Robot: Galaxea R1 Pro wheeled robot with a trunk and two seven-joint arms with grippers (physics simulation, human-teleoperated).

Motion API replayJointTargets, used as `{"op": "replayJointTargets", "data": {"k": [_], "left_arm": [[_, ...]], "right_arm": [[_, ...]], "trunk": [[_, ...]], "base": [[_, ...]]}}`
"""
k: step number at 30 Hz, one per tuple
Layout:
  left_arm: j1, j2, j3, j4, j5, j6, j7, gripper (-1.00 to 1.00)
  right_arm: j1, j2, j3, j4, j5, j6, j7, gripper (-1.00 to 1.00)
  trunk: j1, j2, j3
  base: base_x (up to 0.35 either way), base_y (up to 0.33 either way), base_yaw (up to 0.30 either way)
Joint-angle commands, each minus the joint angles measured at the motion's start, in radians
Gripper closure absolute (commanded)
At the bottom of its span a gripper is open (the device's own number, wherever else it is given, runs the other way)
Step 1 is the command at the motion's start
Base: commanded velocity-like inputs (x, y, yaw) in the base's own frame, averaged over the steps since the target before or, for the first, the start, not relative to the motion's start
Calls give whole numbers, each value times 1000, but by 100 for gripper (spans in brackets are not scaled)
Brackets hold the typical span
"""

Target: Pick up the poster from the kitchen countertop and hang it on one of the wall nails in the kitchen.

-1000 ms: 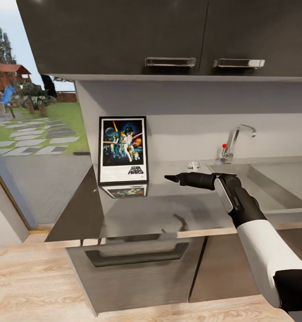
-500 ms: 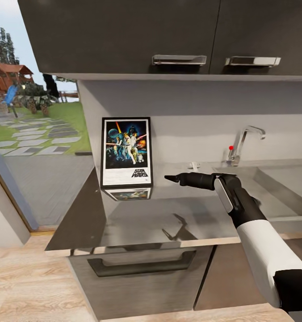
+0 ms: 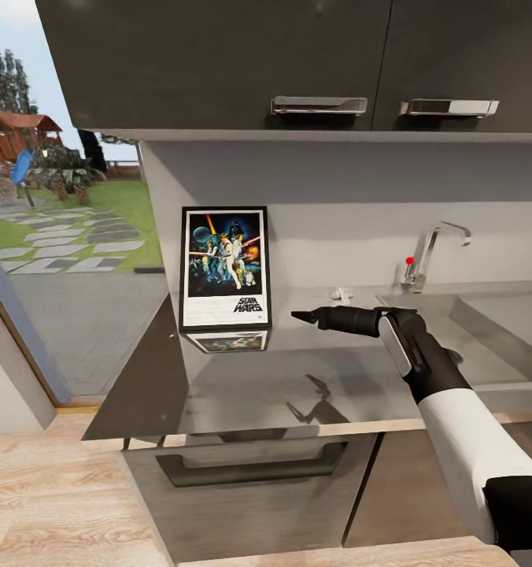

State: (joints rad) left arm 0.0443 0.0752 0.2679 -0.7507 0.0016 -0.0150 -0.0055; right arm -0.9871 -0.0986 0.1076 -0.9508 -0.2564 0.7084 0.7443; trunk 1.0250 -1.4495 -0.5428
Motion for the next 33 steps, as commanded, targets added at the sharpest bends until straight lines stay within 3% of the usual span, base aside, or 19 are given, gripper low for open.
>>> {"op": "replayJointTargets", "data": {"k": [1,8,14,33], "left_arm": [[0,0,1,-1,0,-2,-1,-100],[0,0,1,-2,1,-2,-1,-100],[0,0,1,-6,1,-2,-1,-100],[0,0,2,-7,1,-1,-1,-100]], "right_arm": [[0,-3,2,3,-6,2,-2,-100],[-17,-10,0,111,11,-41,-2,-100],[-116,-4,3,285,20,-90,-2,-100],[-143,-1,7,328,23,-161,58,-100]], "trunk": [[0,0,-1],[0,0,-1],[0,0,-1],[0,0,-1]], "base": [[0,0,1],[0,0,0],[3,0,0],[99,13,0]]}}
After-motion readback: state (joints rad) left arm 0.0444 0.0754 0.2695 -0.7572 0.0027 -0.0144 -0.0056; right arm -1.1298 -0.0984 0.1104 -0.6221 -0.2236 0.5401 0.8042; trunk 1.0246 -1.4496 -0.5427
